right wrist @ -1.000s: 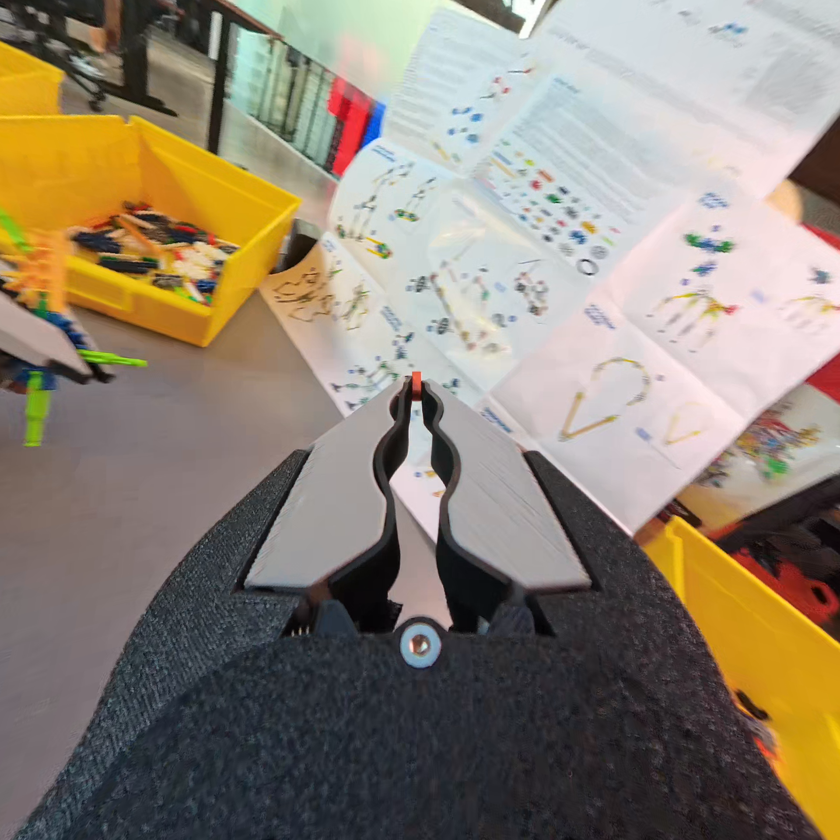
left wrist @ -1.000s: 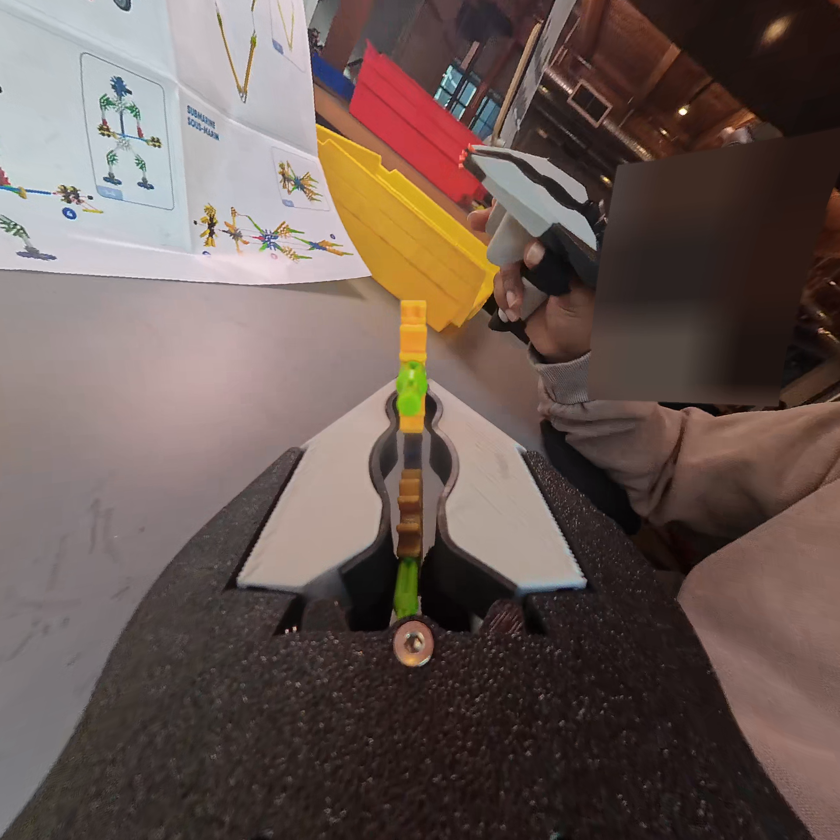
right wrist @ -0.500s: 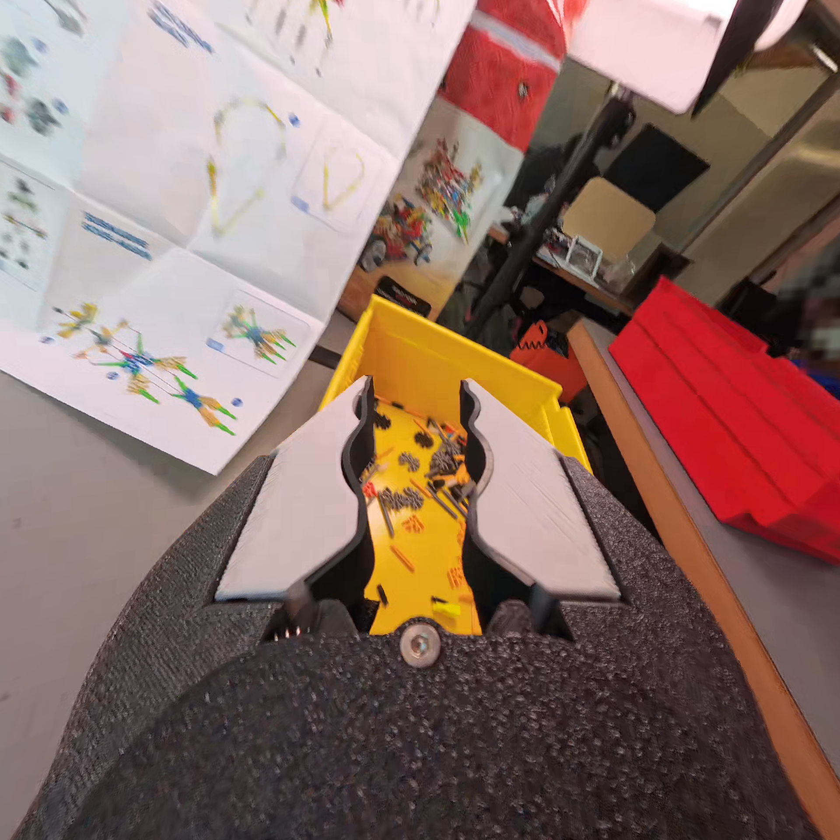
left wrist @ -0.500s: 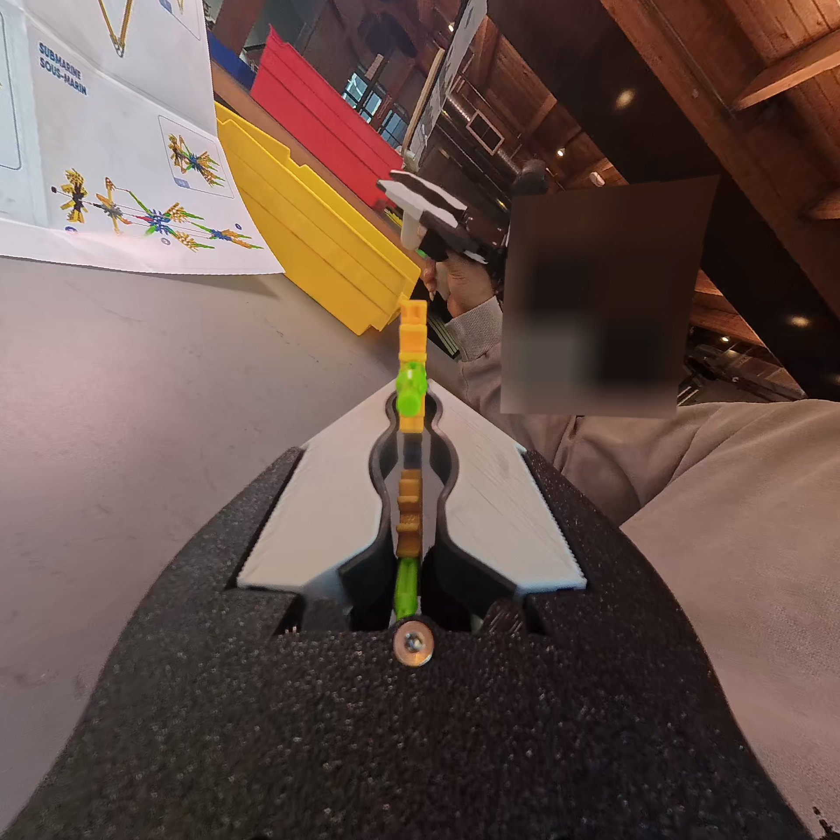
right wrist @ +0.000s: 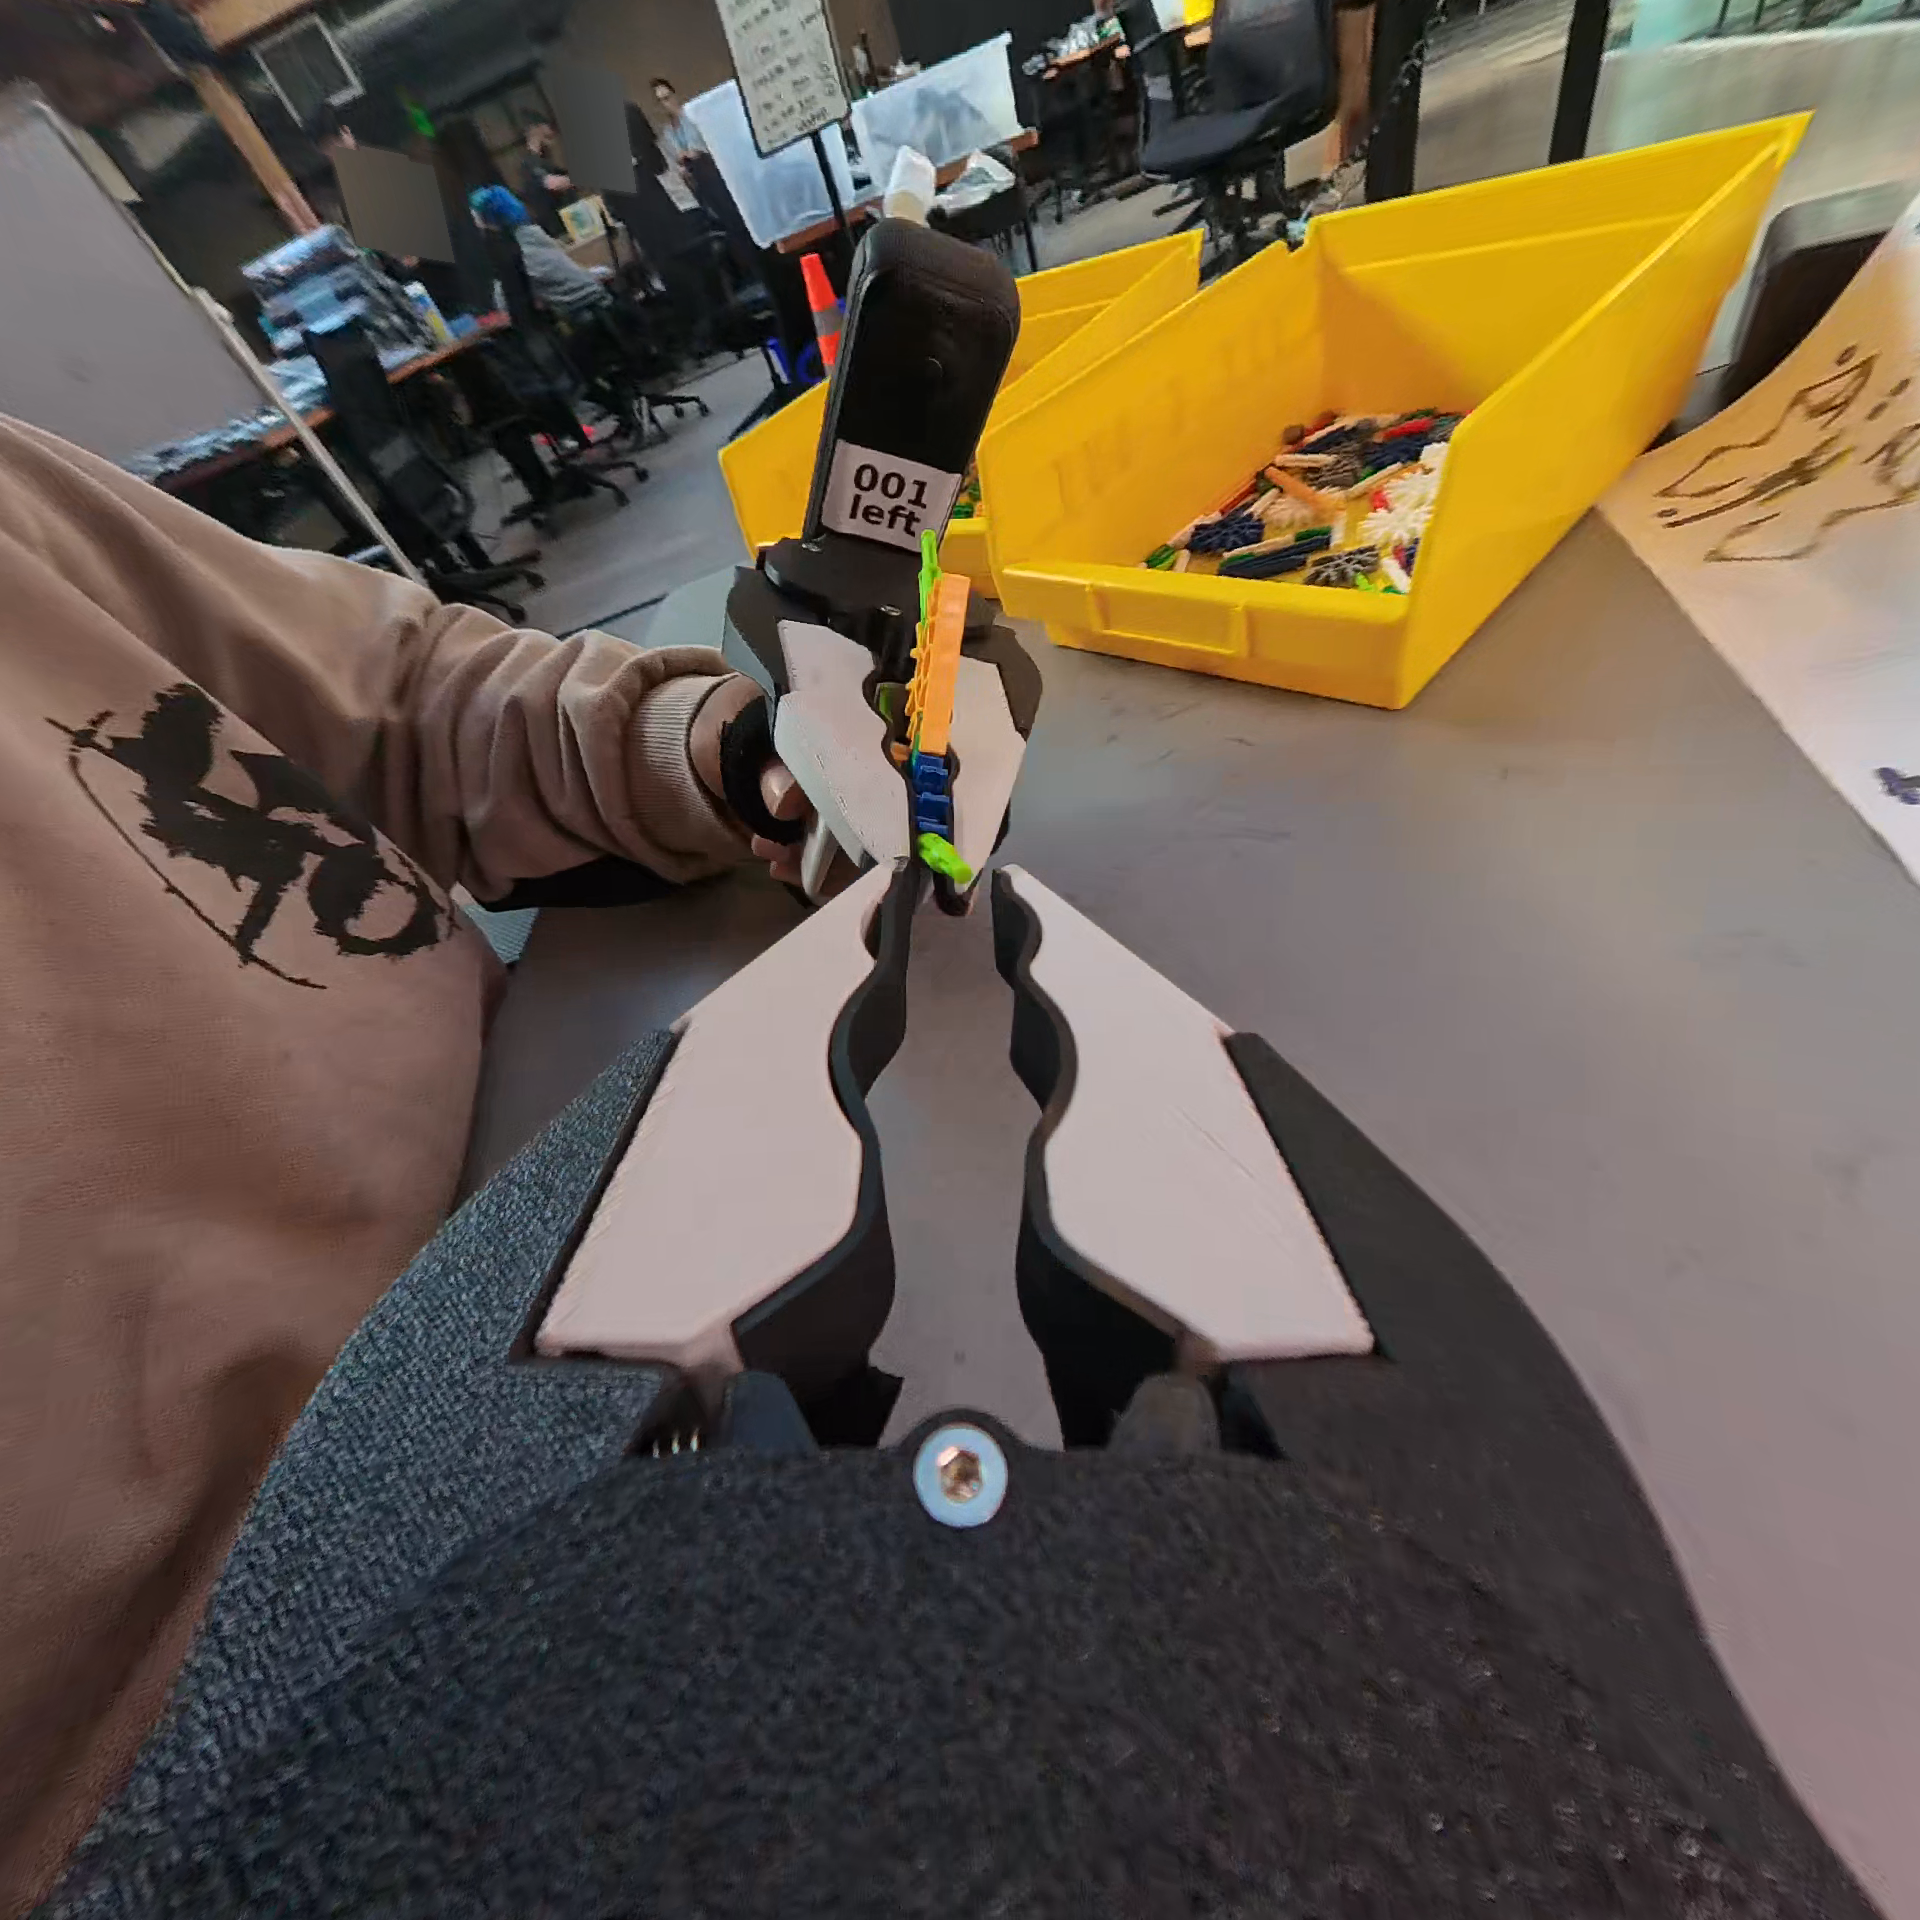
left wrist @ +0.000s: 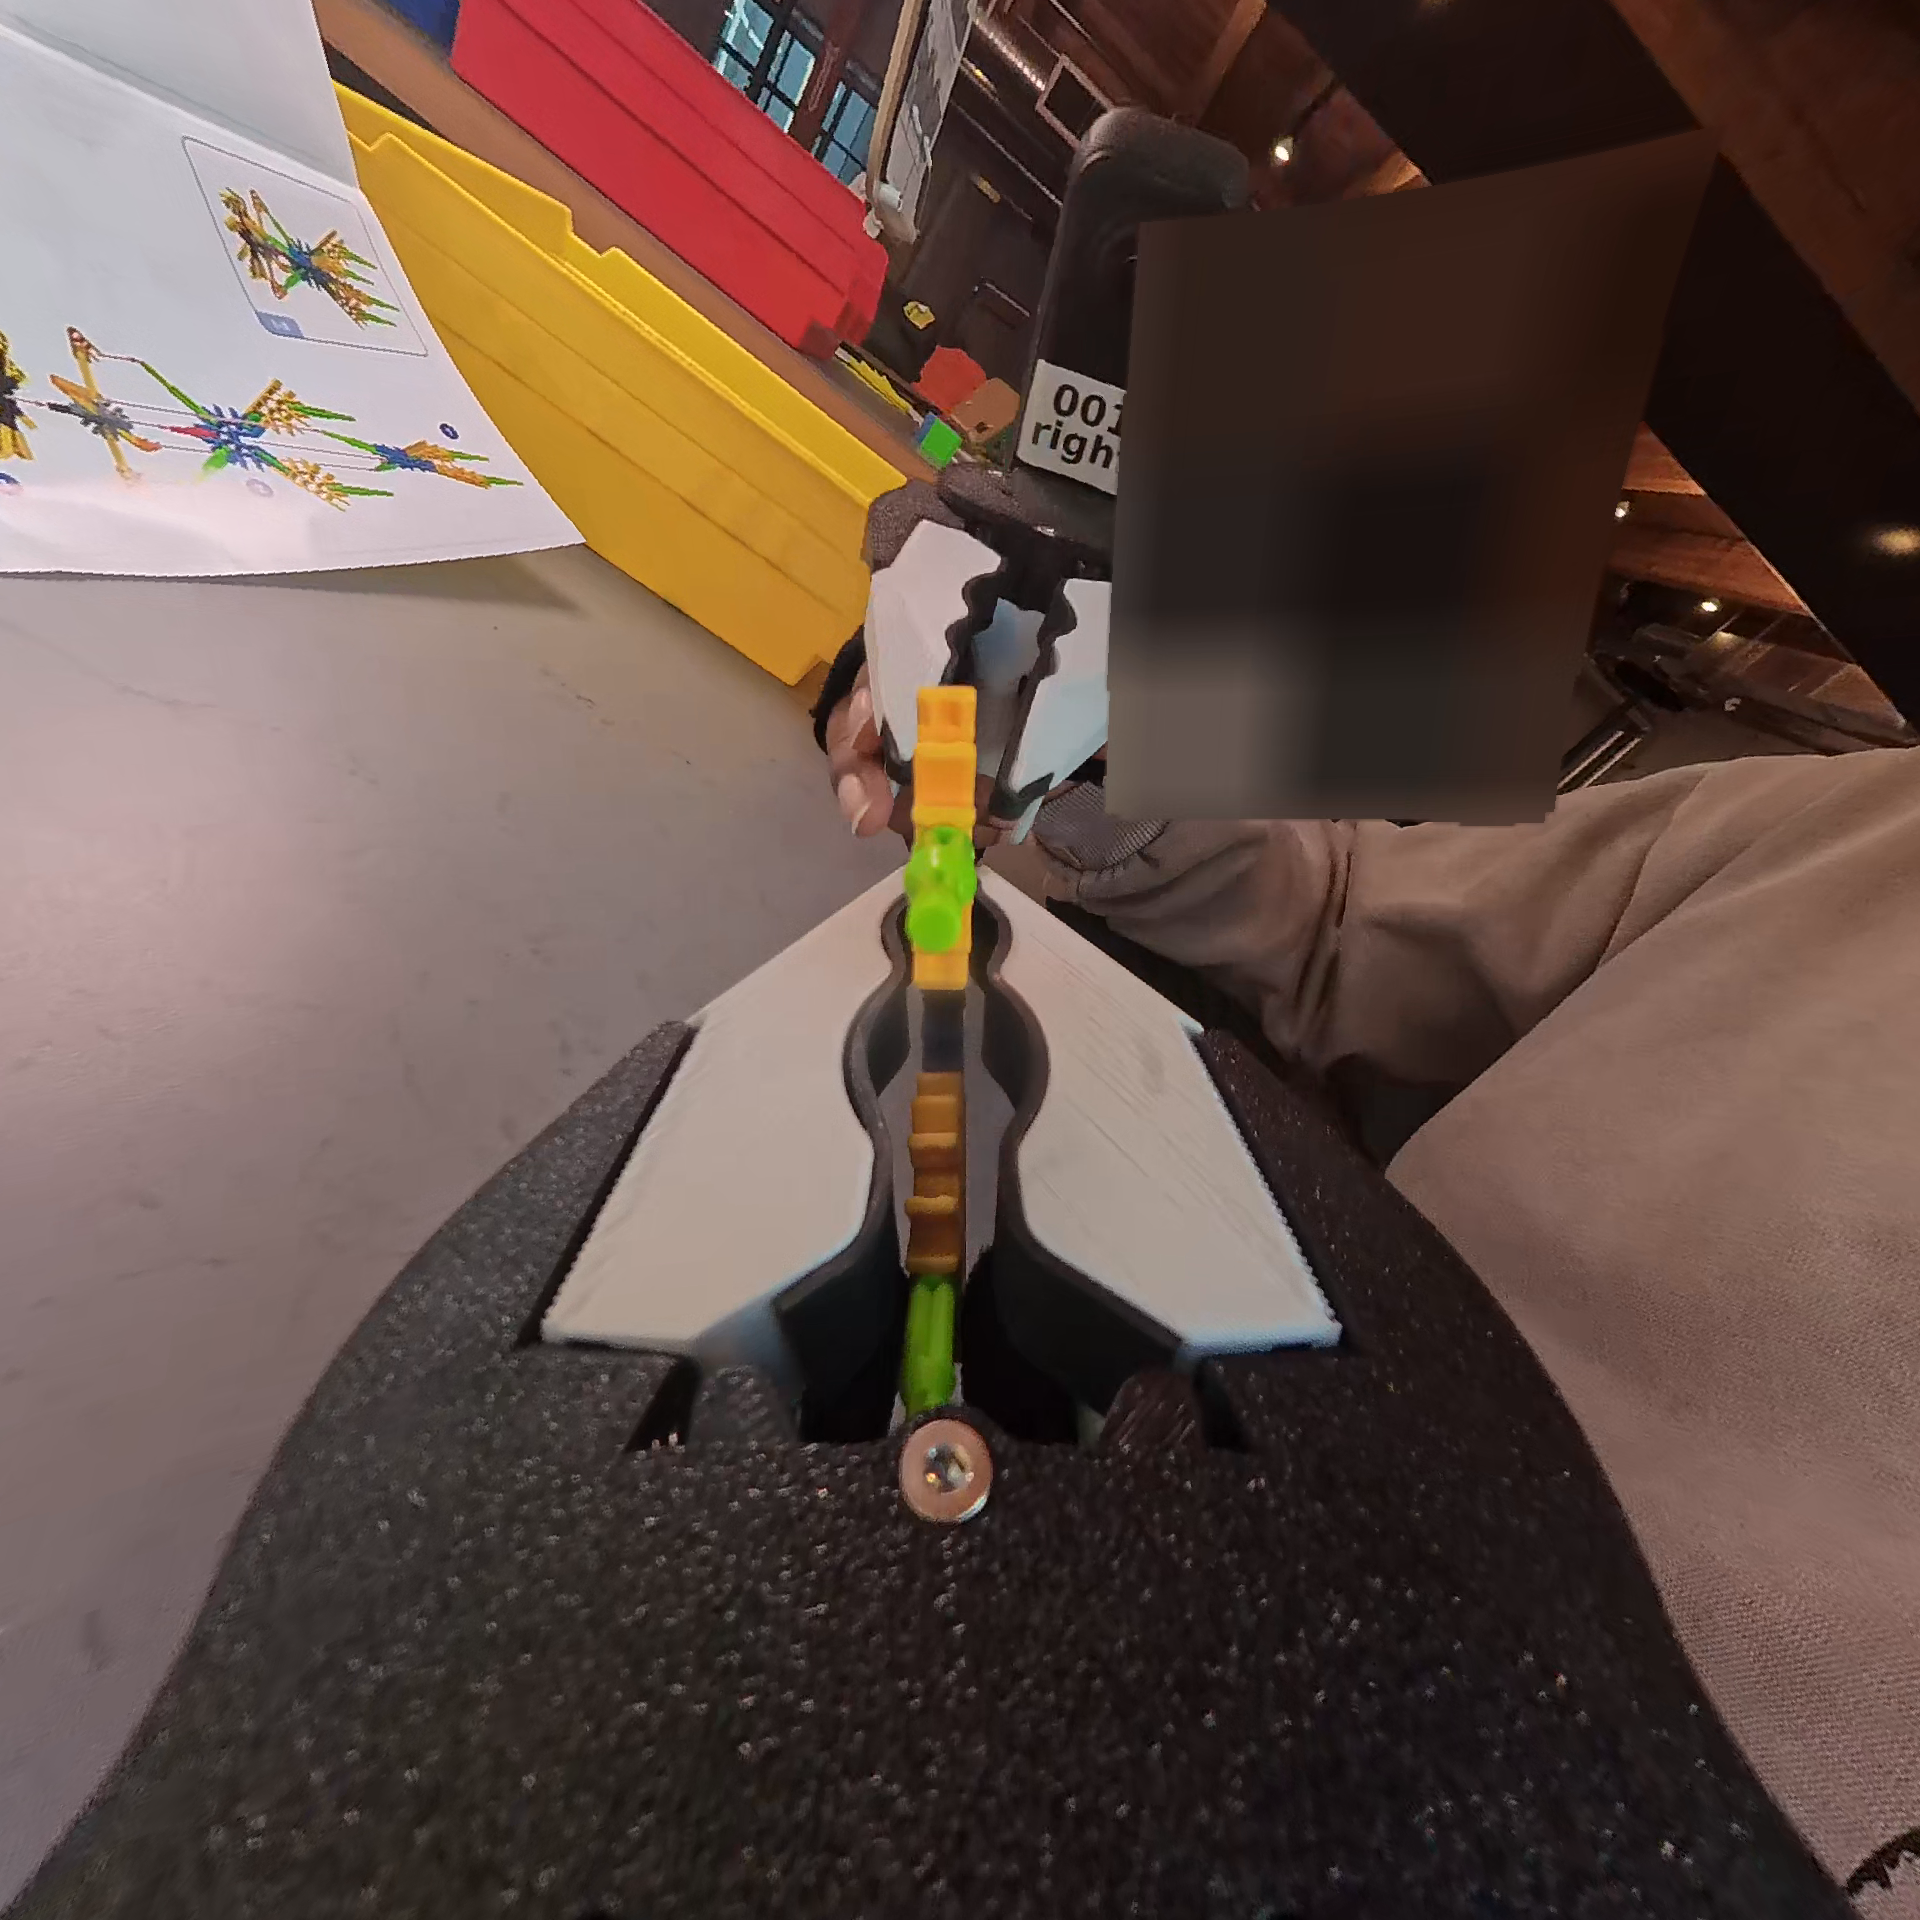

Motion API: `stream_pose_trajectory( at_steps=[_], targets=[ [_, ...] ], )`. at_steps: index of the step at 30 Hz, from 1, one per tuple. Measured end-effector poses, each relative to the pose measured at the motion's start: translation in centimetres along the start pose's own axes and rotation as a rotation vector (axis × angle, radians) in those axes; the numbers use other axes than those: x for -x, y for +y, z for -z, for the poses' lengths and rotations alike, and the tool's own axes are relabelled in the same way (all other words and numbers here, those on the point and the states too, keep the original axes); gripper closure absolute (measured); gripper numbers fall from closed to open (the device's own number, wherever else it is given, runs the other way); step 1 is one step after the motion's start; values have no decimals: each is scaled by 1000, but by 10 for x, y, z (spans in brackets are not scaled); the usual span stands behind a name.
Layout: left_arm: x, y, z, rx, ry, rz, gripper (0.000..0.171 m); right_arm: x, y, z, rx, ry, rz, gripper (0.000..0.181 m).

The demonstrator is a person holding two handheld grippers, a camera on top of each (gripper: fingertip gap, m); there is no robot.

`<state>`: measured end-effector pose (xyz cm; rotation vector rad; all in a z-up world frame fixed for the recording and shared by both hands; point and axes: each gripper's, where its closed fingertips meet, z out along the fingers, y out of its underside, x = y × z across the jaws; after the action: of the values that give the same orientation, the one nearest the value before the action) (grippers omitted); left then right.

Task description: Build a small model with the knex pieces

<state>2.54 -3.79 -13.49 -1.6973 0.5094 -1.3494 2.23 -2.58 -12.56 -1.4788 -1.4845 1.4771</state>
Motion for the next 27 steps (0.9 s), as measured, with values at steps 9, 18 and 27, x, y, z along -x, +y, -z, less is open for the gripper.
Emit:
stream_pose_trajectory(
  at_steps=[9,18,27],
  targets=[
    [-4,3,-1,38,-6,-62,164,8,0,-3,-40,-93,-27,180],
    [1,-4,12,17,-11,-77,161,5,-4,10,-85,-103,-81,180],
    [-1,7,7,88,-19,-130,165,9,3,5,-50,-119,-76,178]
  ],
)
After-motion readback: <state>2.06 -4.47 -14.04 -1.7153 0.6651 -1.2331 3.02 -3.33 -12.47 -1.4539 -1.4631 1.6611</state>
